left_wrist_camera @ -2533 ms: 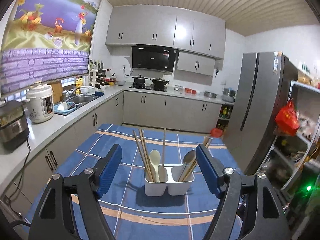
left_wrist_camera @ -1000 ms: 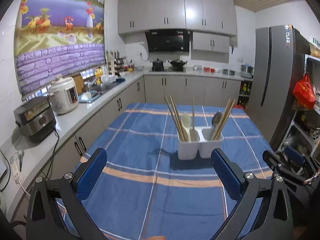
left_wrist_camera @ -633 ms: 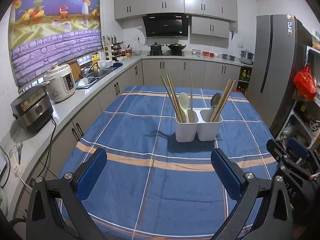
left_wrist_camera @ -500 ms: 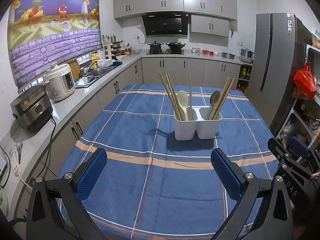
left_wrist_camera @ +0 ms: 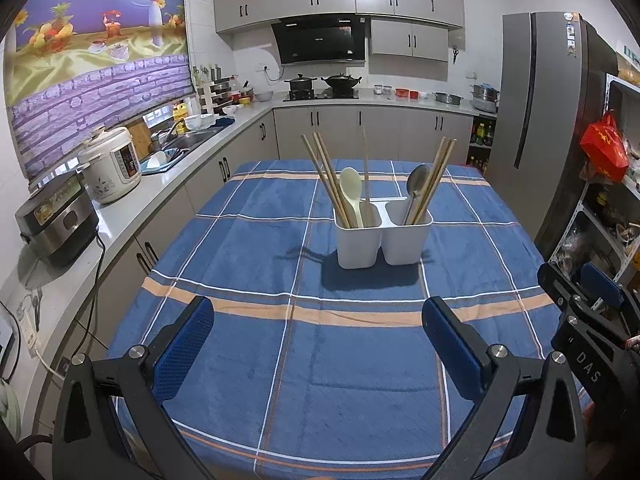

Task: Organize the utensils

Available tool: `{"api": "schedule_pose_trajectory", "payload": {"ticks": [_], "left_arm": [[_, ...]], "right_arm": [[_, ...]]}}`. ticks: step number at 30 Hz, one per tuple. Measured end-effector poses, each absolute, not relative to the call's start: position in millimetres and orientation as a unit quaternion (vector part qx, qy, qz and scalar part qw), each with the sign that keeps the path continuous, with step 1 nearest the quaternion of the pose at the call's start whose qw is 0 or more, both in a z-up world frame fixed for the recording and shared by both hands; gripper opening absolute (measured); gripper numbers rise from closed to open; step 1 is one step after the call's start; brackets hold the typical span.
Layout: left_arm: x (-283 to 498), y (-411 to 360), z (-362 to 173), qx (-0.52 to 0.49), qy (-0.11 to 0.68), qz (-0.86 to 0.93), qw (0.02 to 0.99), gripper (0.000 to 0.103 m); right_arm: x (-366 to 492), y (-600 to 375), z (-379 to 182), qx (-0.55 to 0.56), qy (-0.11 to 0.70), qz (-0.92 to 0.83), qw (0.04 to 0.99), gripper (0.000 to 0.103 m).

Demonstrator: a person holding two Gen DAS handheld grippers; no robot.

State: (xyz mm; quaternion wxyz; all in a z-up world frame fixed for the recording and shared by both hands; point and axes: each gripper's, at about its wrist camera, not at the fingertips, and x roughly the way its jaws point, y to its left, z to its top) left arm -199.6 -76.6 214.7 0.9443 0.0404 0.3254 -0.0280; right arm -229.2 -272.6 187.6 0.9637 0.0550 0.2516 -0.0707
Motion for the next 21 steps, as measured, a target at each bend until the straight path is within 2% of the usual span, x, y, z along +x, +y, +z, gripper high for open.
{"api": "schedule_pose_trajectory", "payload": {"ticks": [21], "left_arm": [[-196.6, -84.1, 207.3, 0.038, 0.341, -0.04, 0.938, 0.103]], "right_arm": [[-235.9, -278.1, 188.7, 0.059, 0.237, -0.079, 0.967, 0.075]]}}
